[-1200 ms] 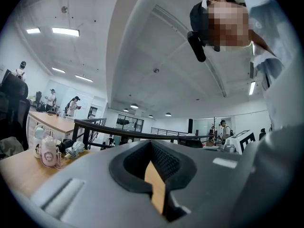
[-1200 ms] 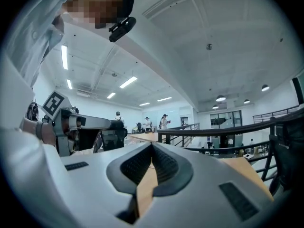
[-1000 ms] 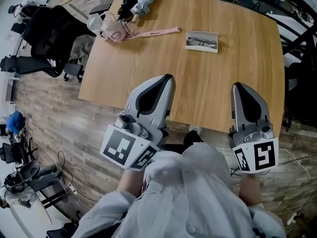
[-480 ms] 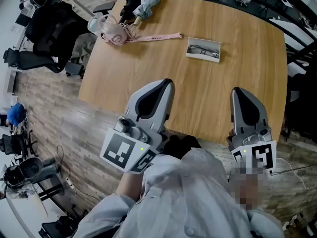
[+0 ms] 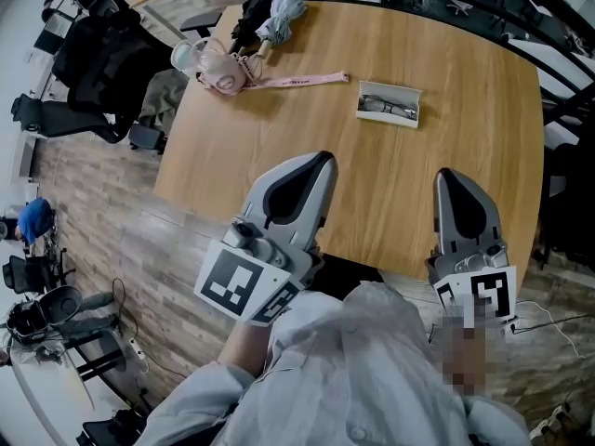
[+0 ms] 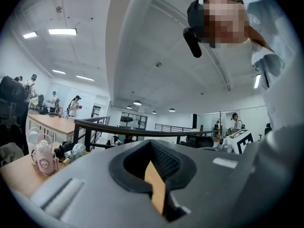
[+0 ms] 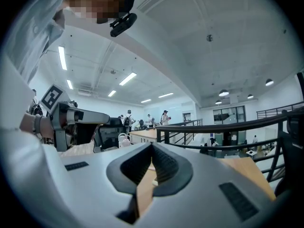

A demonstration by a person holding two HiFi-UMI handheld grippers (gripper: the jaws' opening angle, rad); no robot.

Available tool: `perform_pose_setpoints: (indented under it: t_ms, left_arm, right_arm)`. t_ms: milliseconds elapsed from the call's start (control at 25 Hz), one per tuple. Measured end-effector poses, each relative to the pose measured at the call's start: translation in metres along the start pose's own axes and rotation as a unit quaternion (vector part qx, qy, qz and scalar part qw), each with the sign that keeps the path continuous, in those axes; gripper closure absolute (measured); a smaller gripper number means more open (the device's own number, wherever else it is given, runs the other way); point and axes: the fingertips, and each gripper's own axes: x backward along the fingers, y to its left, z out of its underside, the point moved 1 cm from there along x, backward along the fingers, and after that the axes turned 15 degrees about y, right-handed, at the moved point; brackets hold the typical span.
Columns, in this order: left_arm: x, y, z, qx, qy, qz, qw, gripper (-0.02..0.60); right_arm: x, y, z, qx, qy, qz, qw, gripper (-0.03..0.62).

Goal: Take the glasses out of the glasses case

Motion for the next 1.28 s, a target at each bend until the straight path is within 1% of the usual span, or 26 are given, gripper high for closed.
perform_pose_setpoints:
  t_ms: [400, 600, 800, 1000, 1160, 1280]
  left_arm:
    - [-0.023, 0.023, -0.006, -0.002, 0.003, 0.042, 0.9991, 0.578]
    - [-0.027, 0.039, -0.003, 0.006, 0.008, 0.049, 0.9988, 0.578]
    - [-0.028, 0.051, 0.001, 0.010, 0.012, 0.051, 0.9986, 0.578]
    - [-0.024, 0.061, 0.008, 0.019, 0.014, 0.047, 0.9986, 0.578]
    - [-0.022, 0.067, 0.013, 0.003, 0.026, 0.032, 0.9992, 0.578]
    - [-0.021, 0.069, 0.017, 0.008, 0.028, 0.036, 0.9989, 0.578]
  right_arm:
    - [-0.025, -0.012, 0.000, 0.009, 0.024, 0.045, 0.999, 0.592]
    - [-0.044, -0.018, 0.002, 0.016, 0.040, 0.056, 0.998, 0.592]
    - [-0.061, -0.017, 0.005, 0.009, 0.048, 0.043, 0.998, 0.592]
    - [-0.083, -0.021, 0.017, 0.027, 0.076, 0.037, 0.996, 0.592]
    - [-0.105, -0.024, 0.026, 0.067, 0.099, 0.032, 0.992, 0.592]
    - [-0.121, -0.029, 0.032, 0.084, 0.113, 0.026, 0.990, 0.592]
